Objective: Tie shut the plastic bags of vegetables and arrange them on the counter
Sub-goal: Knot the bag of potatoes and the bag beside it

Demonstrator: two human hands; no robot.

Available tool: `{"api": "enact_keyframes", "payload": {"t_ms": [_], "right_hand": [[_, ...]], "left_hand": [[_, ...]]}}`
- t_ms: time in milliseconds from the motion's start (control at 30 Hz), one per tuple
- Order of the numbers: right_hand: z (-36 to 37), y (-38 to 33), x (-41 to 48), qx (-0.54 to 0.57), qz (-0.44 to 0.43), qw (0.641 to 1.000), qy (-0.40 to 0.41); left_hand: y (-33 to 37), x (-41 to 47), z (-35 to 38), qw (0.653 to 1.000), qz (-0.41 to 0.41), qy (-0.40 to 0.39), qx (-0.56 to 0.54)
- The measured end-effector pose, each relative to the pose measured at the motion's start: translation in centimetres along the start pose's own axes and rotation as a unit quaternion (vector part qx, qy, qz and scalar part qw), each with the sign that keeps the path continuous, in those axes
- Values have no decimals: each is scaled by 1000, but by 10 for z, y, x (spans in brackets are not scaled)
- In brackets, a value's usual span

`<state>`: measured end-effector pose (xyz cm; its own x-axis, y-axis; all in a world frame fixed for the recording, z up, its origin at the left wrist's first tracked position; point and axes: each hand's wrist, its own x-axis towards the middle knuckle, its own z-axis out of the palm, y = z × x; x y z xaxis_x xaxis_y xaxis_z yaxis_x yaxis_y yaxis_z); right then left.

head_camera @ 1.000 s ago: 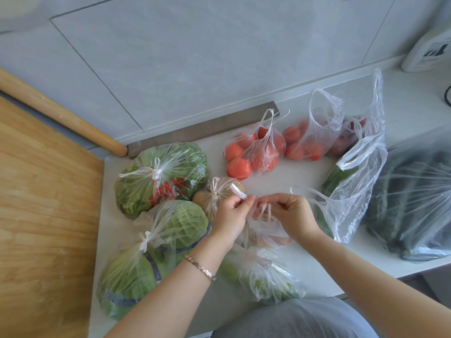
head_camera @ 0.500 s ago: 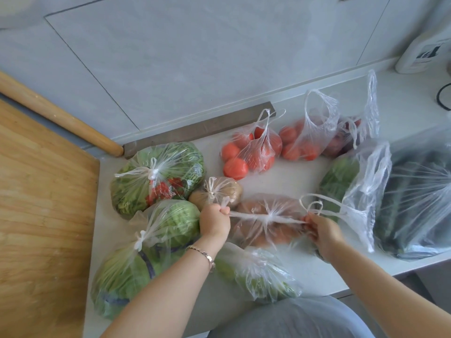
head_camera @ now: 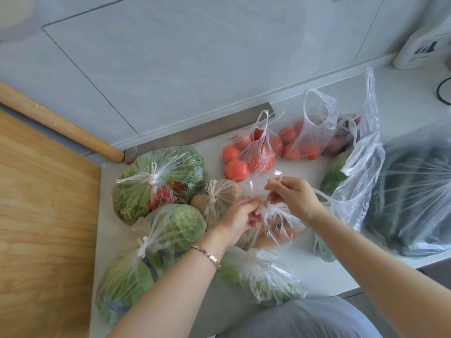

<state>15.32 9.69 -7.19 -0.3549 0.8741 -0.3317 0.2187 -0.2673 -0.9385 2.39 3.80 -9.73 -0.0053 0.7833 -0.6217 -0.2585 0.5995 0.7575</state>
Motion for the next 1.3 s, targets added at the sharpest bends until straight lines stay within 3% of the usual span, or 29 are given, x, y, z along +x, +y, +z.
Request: {"api": "enact_keyframes", "payload": {"t_ms": [167, 233, 333, 467, 567, 633, 733, 833, 900, 1033, 1167, 1300], "right_hand": [[-4, 13, 1, 76, 18, 996, 47], [-2, 27, -4, -40, 20, 999, 19], [6, 46, -9, -254, -39, 965, -51], [12, 51, -6, -241, -74, 968, 13], [15, 48, -4, -53, 47, 995, 71], [17, 46, -1, -18, 92, 992, 81], [22, 45, 2, -119, 47, 991, 29], [24, 45, -2, -282, -28, 957, -55], [23, 50, -5, -301, -53, 949, -76], [18, 54, -6, -230, -11, 970, -81], [17, 53, -7, -93, 85, 991, -41], [18, 49, -6, -30, 103, 994, -3]], "left_hand": [[7, 5, 11, 999, 2, 18, -44], [9, 7, 12, 998, 14, 41, -45], [10, 8, 14, 996, 26, 64, -56], [10, 5, 15, 992, 27, 99, -68], [8, 1, 7, 985, 73, 149, 43], [8, -5, 2, 974, 117, 145, 129], [14, -14, 2, 952, 175, 107, 225], [26, -11, 10, 932, 208, 55, 291], [31, -6, 16, 933, 200, 24, 298], [28, 7, 14, 954, 161, 52, 249], [11, 7, -2, 895, 139, 36, 422], [-4, 5, -8, 866, 184, 44, 463]]}}
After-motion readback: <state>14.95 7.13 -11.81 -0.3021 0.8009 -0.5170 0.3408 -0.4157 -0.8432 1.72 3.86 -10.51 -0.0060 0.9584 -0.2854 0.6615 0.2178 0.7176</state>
